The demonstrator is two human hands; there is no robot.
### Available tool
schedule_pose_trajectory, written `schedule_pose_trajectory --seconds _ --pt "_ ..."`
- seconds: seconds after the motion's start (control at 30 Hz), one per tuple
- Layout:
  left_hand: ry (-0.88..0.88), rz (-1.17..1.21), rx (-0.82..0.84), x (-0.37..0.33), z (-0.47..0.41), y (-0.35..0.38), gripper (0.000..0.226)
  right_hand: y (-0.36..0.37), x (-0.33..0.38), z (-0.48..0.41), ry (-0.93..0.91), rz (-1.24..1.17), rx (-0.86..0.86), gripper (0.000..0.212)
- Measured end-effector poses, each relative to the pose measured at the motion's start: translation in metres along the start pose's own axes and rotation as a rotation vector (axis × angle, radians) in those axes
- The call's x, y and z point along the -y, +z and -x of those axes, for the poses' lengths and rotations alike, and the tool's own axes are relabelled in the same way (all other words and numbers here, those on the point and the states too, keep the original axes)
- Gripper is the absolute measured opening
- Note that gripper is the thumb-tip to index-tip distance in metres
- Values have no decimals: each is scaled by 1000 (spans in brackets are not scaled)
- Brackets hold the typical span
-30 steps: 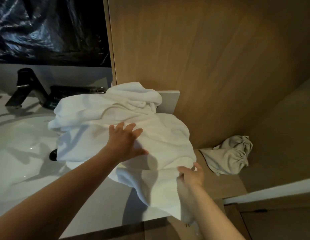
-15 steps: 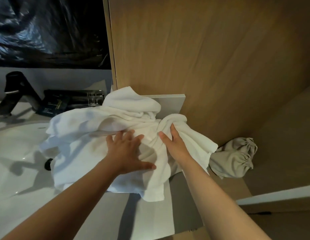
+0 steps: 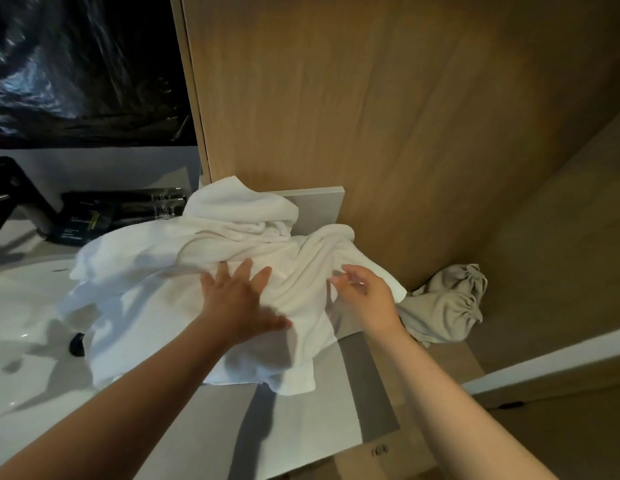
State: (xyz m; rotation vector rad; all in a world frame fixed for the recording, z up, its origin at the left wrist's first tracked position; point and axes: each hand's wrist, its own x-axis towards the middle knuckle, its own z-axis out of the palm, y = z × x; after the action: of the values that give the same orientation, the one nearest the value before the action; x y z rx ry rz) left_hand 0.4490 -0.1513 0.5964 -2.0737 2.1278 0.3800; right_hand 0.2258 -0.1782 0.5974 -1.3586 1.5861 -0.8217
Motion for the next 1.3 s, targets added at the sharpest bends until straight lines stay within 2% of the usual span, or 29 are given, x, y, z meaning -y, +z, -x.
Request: schedule_pose_trajectory --seconds 0.07,0.17,0.33,0.5,0.67,1.0,1.2,1.3 --pt "4 -16 21 -13 4 -8 106 -20 -11 20 -16 52 -51 35" --pt "73 -38 -21 -49 14 -25 92 -55 -33 53 -13 159 -97 28" --pt "333 76 -154 -130 60 -33 65 -116 -74 116 42 237 -213 25" --pt "495 42 -43 -210 104 -21 48 -183 -120 192 147 244 -312 26" --pt "630 17 35 -287 151 6 49 -244 -165 274 235 286 -407 27" --pt "741 -20 204 -385 219 76 53 -325 -241 390 439 599 -331 40" --pt "739 -24 253 -421 198 100 52 -359 -269 382 556 656 -222 43" --pt "740 -5 265 -442 176 111 50 -383 -282 354 661 639 -82 45"
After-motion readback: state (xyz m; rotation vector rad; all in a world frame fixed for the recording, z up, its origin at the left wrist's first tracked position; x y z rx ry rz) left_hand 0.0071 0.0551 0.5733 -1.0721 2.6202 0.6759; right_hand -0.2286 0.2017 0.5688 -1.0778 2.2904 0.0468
